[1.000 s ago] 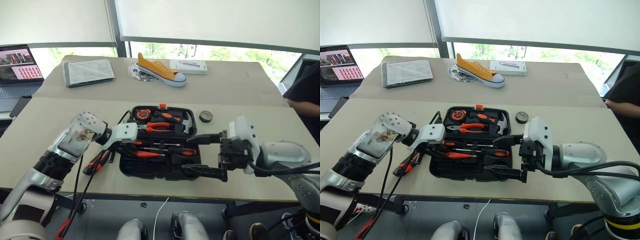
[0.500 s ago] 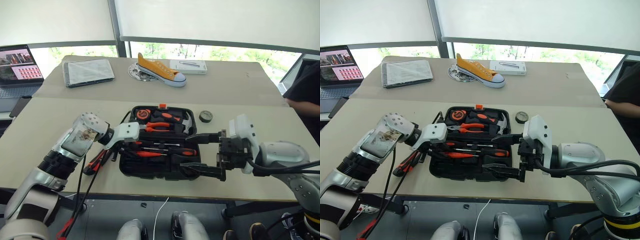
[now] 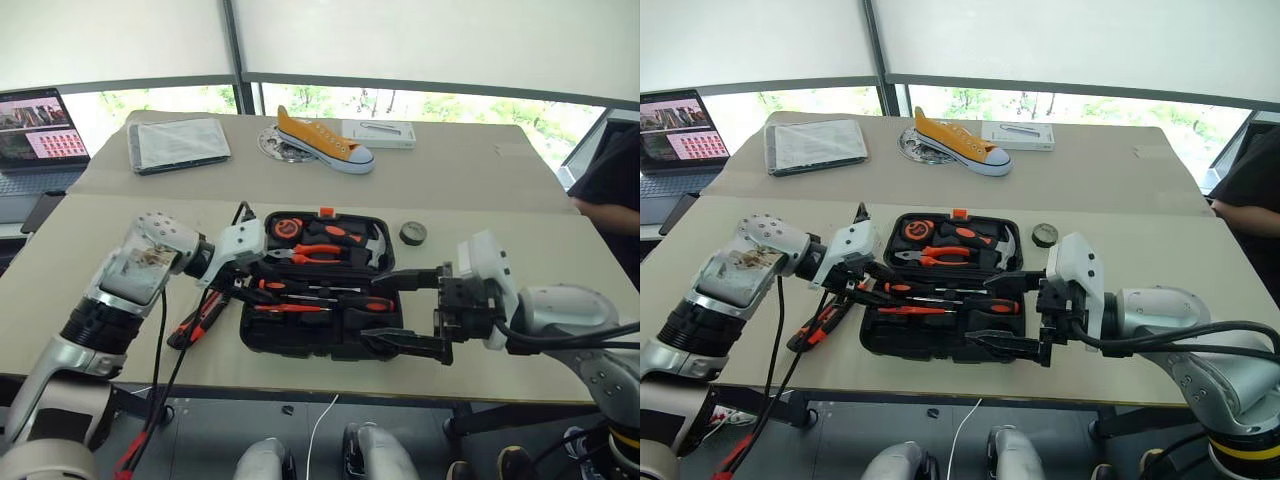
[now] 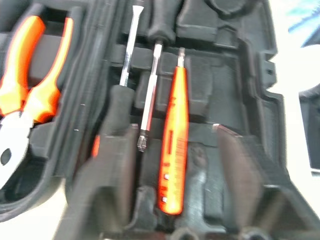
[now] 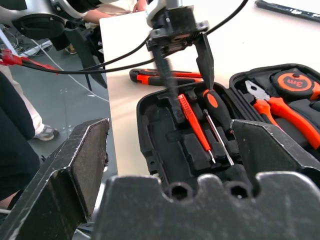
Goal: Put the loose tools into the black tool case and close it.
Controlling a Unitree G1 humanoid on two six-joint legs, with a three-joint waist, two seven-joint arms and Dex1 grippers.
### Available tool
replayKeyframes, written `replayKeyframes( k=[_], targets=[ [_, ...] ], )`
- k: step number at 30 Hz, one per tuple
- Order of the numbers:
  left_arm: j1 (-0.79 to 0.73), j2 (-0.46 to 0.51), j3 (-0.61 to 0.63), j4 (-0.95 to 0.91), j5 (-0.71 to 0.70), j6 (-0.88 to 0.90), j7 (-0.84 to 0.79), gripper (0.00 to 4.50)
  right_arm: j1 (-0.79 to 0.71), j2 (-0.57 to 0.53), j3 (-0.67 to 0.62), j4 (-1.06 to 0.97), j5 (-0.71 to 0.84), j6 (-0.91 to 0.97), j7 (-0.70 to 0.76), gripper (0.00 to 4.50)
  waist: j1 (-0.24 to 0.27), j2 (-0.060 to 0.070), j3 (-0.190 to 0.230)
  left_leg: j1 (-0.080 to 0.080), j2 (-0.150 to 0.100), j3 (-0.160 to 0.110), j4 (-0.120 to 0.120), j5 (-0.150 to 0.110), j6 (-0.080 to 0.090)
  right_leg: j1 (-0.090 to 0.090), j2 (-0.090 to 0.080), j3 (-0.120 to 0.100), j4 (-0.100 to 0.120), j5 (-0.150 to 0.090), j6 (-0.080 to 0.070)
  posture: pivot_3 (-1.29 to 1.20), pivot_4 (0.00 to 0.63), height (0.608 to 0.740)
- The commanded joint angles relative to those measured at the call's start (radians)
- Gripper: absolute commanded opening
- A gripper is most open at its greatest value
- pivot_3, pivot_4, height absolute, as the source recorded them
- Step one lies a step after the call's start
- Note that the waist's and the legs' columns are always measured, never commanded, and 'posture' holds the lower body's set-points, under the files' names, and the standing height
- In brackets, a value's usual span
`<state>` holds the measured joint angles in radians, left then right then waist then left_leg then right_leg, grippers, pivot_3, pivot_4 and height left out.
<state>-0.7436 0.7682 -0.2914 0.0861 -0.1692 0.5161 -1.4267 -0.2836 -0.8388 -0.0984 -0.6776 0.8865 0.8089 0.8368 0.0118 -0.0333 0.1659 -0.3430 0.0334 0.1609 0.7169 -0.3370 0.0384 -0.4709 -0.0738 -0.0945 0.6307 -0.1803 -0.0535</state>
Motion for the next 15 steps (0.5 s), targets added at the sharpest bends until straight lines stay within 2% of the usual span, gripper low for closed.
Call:
replayKeyframes(
  k=[1, 3, 4, 15],
  targets=[
    [-0.001, -0.038, 0.026, 0.044, -0.008, -0.015, 0.047, 0.96, 0.003, -0.011, -0.022, -0.014, -0.002, -0.026, 0.007, 4.5, 0.0, 0.0, 0.0, 0.0, 0.0, 0.0, 0.0, 0.0, 0.0, 0.0, 0.0, 0.0, 0.0, 0.0, 0.0, 0.0, 0.15, 0.733],
    [0.003, -0.048, 0.021, 0.066, -0.001, -0.033, 0.054, 0.14, 0.004, -0.01, -0.019, -0.013, -0.01, -0.029, 0.006, 4.5, 0.0, 0.0, 0.0, -0.001, 0.0, 0.0, 0.001, 0.0, 0.0, 0.0, 0.0, 0.0, 0.0, 0.001, -0.002, 0.0, 0.15, 0.733],
    [0.007, -0.052, 0.018, 0.076, 0.002, -0.042, 0.054, 0.06, 0.004, -0.01, -0.018, -0.013, -0.014, -0.03, 0.005, 4.5, -0.001, 0.0, 0.0, -0.001, 0.0, 0.0, 0.001, 0.0, 0.0, 0.0, 0.0, 0.0, 0.0, 0.002, -0.003, 0.0, 0.15, 0.733],
    [0.113, -0.059, -0.009, 0.007, 0.016, -0.056, 0.089, 0.06, 0.019, 0.001, 0.0, -0.015, -0.044, -0.031, 0.001, 4.5, -0.002, 0.0, 0.0, 0.0, 0.0, -0.001, 0.001, 0.0, 0.0, 0.0, 0.0, 0.0, 0.0, 0.002, -0.003, 0.0, 0.15, 0.733]
  ],
)
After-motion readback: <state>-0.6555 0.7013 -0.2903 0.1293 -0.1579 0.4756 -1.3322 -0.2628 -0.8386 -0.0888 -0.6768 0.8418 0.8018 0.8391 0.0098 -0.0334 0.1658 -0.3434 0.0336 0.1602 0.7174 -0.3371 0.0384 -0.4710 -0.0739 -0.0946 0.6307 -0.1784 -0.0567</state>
